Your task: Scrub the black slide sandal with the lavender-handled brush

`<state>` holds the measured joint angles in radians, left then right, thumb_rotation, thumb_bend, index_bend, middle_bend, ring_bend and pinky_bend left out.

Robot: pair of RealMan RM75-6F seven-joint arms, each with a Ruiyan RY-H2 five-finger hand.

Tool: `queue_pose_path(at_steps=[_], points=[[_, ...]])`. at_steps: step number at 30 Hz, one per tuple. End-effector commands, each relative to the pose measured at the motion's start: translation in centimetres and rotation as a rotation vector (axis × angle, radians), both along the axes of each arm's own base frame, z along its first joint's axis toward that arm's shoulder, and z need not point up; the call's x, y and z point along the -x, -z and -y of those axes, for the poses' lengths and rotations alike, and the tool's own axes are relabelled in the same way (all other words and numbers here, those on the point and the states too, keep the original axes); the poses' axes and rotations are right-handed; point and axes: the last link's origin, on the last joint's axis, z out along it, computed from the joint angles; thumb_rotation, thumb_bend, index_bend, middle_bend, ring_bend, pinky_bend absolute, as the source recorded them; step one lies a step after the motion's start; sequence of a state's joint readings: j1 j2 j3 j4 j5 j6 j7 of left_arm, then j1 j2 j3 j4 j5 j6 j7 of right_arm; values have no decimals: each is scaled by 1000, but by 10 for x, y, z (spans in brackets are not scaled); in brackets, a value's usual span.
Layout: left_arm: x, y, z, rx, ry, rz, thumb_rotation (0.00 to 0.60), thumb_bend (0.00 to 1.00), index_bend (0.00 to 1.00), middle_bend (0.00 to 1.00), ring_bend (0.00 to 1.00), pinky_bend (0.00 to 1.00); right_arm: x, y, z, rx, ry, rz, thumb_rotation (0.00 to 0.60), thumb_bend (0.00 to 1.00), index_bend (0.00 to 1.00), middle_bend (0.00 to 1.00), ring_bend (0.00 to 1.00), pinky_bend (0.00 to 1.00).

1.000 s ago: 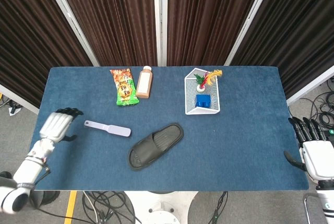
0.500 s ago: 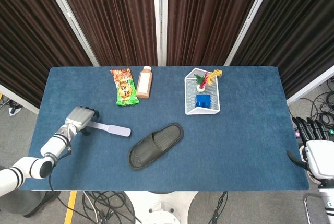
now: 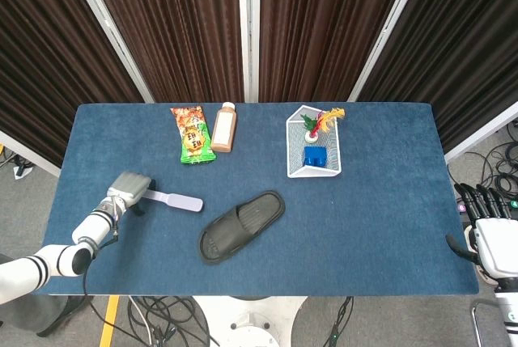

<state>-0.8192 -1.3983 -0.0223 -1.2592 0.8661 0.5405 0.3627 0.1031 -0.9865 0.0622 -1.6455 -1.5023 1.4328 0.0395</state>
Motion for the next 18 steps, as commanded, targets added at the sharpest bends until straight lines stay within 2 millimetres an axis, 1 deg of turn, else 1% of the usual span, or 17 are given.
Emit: queue_pose_path(at_steps=[1, 8, 14, 18], points=[[-1, 2, 1, 10, -3, 0, 600, 238, 477, 521, 397, 371, 1, 0, 0, 1, 2, 0, 600, 171, 2, 76, 0, 13], [-6, 5, 2, 31, 2, 2, 600, 238, 545, 563, 438, 396, 2, 0, -2, 3, 10, 1, 600, 171, 2, 76, 0, 13], [-9, 10, 2, 49, 2, -1, 600, 237, 562, 594, 470, 424, 4, -1, -3, 4, 15, 2, 600, 171, 2, 76, 0, 13], [-10, 12, 4, 62, 1, -2, 600, 238, 587, 616, 493, 463, 4, -1, -3, 4, 20, 3, 600, 172, 2, 76, 0, 13]])
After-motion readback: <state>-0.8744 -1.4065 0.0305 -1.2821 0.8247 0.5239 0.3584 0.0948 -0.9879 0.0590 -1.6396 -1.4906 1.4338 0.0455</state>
